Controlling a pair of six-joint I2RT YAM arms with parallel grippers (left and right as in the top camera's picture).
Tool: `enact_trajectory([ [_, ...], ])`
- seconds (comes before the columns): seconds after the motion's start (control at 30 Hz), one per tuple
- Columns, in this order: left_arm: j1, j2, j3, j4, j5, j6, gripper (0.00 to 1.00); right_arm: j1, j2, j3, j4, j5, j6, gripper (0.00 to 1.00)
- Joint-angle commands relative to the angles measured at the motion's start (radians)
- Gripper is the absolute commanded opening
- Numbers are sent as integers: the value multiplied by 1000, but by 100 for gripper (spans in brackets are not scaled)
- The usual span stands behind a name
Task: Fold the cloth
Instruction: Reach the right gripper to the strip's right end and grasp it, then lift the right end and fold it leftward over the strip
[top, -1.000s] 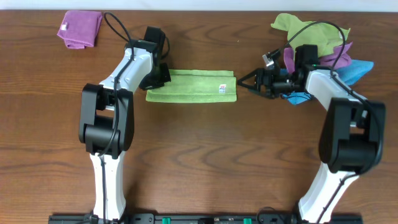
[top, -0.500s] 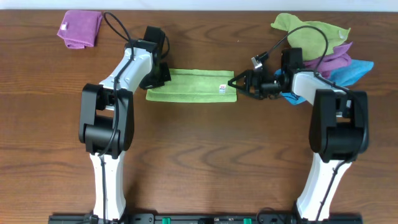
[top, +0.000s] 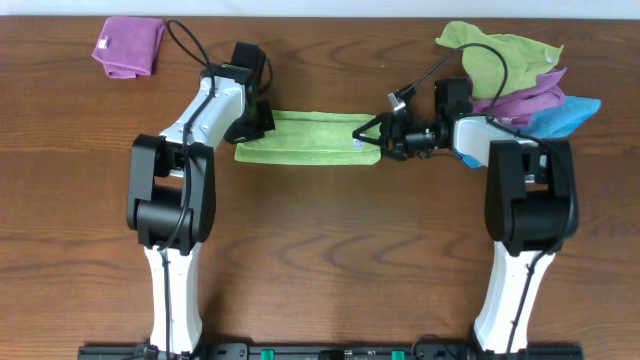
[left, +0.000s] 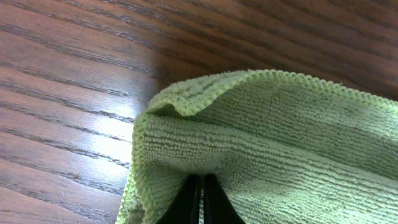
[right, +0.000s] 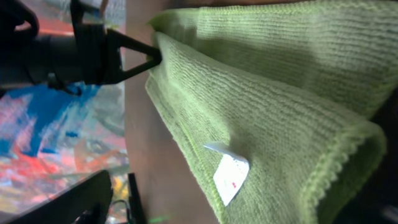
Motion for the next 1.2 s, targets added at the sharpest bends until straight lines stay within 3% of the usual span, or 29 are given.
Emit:
enact_trajectory([
  [0.0,0,65,-33,13,19,-5,6,-8,35,10,-3,35,43,63],
  [0.1,2,64,-33,17,42,-5,6,-15,35,31,-6,35,65,28],
  [0.2,3,51,-31,16,53,-5,6,-16,26,65,-25,36,83,2],
  [0.4,19,-89,-31,32,53,-4,6,-16,-37,171,-174,144,59,2],
  [0.6,76,-371,-31,5,53,-5,5,9,-129,382,-593,601,-34,1],
  [0.77,99,-531,-31,-47,53,-5,6,68,-141,518,-807,932,-33,2],
  [1.17,100,-734,-31,-111,91,-15,6,325,-115,547,-781,1328,16,2],
])
